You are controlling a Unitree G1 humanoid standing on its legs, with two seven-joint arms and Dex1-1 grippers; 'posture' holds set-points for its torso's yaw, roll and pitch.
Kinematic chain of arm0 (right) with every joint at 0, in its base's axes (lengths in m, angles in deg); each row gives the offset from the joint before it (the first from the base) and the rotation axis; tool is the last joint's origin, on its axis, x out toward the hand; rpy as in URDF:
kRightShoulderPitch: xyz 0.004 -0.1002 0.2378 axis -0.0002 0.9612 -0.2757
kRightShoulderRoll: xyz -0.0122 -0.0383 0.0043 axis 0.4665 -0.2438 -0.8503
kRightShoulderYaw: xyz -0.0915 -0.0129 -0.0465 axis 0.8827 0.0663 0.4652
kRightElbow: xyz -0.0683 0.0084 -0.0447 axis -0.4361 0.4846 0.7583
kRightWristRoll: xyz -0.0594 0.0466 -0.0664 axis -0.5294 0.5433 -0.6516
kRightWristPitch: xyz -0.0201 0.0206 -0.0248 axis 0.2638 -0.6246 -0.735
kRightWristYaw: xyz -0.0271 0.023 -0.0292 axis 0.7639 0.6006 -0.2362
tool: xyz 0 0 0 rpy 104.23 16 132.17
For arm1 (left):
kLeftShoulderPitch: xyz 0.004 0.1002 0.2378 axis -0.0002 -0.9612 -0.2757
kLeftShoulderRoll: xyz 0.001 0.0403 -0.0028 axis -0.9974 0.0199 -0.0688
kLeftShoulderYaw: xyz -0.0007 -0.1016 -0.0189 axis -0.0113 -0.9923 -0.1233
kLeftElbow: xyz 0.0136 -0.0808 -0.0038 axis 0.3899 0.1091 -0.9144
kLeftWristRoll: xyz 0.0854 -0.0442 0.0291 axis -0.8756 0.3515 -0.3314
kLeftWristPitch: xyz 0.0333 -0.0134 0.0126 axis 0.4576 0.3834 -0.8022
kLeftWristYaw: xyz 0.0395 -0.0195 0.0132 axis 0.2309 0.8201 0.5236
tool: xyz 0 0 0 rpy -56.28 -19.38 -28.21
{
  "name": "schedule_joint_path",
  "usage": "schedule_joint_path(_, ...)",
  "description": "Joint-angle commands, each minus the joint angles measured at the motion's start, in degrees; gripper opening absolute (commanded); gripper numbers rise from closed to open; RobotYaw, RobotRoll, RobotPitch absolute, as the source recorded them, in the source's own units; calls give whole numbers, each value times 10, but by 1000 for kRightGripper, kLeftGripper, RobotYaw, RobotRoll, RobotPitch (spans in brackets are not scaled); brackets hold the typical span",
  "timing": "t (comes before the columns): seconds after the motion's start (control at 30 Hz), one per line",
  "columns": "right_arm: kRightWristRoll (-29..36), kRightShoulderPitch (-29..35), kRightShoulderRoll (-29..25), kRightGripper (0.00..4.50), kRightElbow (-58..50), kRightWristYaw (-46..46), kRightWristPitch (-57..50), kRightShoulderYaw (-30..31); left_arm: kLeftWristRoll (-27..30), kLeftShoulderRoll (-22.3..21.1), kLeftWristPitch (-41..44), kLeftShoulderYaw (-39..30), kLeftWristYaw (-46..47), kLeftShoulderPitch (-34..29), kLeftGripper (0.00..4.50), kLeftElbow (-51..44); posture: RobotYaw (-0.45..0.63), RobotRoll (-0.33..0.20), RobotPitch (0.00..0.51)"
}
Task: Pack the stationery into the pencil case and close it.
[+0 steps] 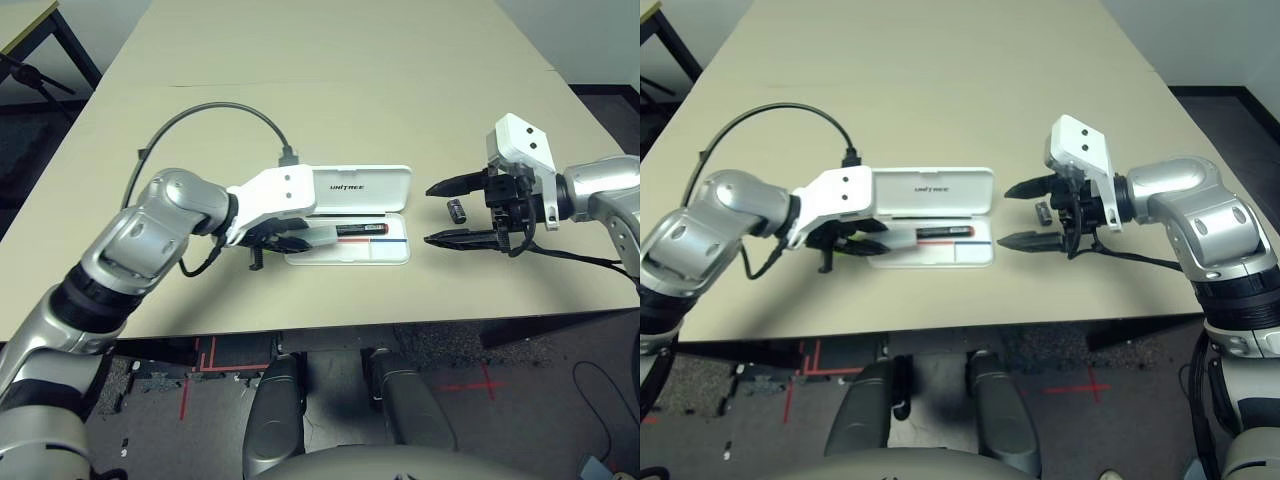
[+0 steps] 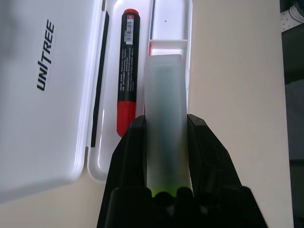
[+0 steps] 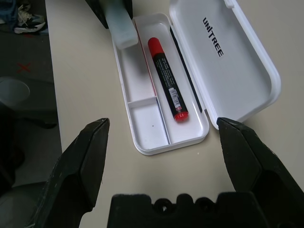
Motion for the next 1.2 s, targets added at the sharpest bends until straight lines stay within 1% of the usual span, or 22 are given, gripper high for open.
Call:
schedule_joint_path(0.03, -4, 6, -2, 4500, -6, 0, 2, 8, -27, 14, -27, 33, -2, 13, 1093, 25, -49, 0, 175)
schedule_joint_path(0.13, -5, 7, -2, 4500, -7, -1, 2, 9, -45, 35, -49, 53, 0, 17, 1093, 45, -54, 0, 176)
schedule_joint_path(0.3, -7, 9, -1, 4500, -9, -3, 3, 11, -52, 66, -65, 66, -4, 18, 1093, 55, -63, 0, 178)
schedule_joint_path(0.57, -6, 16, -6, 4500, -17, -5, -1, 9, -62, 85, -69, 67, 1, 15, 1093, 67, -75, 0, 181)
schedule_joint_path(0.9, -8, 16, -7, 4500, -16, -5, 2, 11, -73, 85, -68, 62, 3, 15, 1142, 69, -74, 0, 178)
schedule_joint_path(1.1, -10, 12, -5, 4500, -11, -5, 5, 14, -71, 77, -65, 53, 3, 15, 3320, 64, -69, 0, 175)
schedule_joint_path(1.17, -10, 12, -5, 4500, -10, -5, 7, 14, -64, 67, -66, 42, -2, 14, 4155, 59, -69, 0, 174)
schedule_joint_path(1.2, -11, 12, -5, 4500, -9, -5, 7, 14, -60, 61, -68, 36, -6, 13, 4479, 56, -68, 0, 174)
